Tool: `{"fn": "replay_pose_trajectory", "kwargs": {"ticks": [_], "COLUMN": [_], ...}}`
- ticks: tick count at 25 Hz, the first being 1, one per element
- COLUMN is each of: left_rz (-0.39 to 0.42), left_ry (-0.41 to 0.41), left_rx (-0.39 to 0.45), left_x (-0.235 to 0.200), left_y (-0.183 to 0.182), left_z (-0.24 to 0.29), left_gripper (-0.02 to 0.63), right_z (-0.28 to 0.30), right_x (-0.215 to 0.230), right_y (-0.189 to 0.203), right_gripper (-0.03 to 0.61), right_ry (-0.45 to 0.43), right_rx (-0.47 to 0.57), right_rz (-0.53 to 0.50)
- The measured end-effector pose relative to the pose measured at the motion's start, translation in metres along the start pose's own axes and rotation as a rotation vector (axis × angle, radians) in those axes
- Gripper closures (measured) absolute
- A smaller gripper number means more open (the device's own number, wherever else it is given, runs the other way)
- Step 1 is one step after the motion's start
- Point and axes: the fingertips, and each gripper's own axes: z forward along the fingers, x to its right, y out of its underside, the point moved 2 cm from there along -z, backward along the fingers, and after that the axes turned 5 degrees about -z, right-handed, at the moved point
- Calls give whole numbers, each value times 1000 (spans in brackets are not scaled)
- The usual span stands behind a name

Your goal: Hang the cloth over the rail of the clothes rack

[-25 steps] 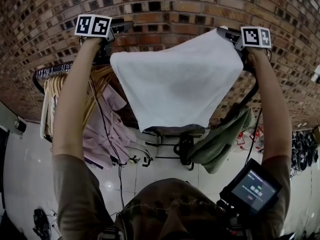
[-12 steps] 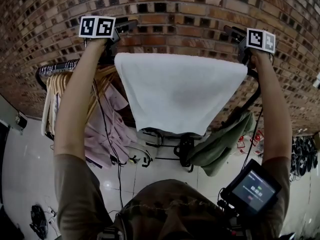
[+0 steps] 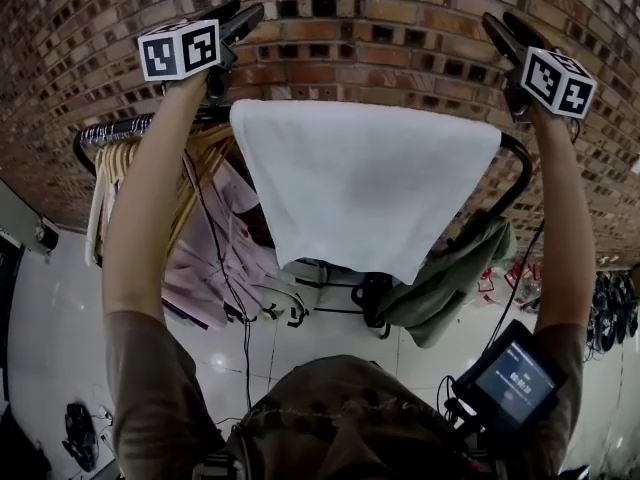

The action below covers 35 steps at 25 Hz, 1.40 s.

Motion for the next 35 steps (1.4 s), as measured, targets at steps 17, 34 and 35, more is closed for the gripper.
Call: {"fn": "replay_pose_trajectory", "kwargs": {"ticks": [17, 34, 35], "left_rz": [25, 16, 17], "left_ry": [-113, -95, -103], "left_rx": [162, 64, 62], "left_x": [35, 123, 121], "left_y": [-20, 110, 112], "left_z": [-126, -155, -156], "left_gripper": [604, 609, 609], "right_z": [-94, -165, -169], "right_x": [-13, -125, -132], "right_y": [-21, 33, 38], "right_gripper": [575, 574, 574], "right_ry": [-15, -140, -149], "right_rx": [150, 183, 172], "right_rz": [40, 80, 77]}}
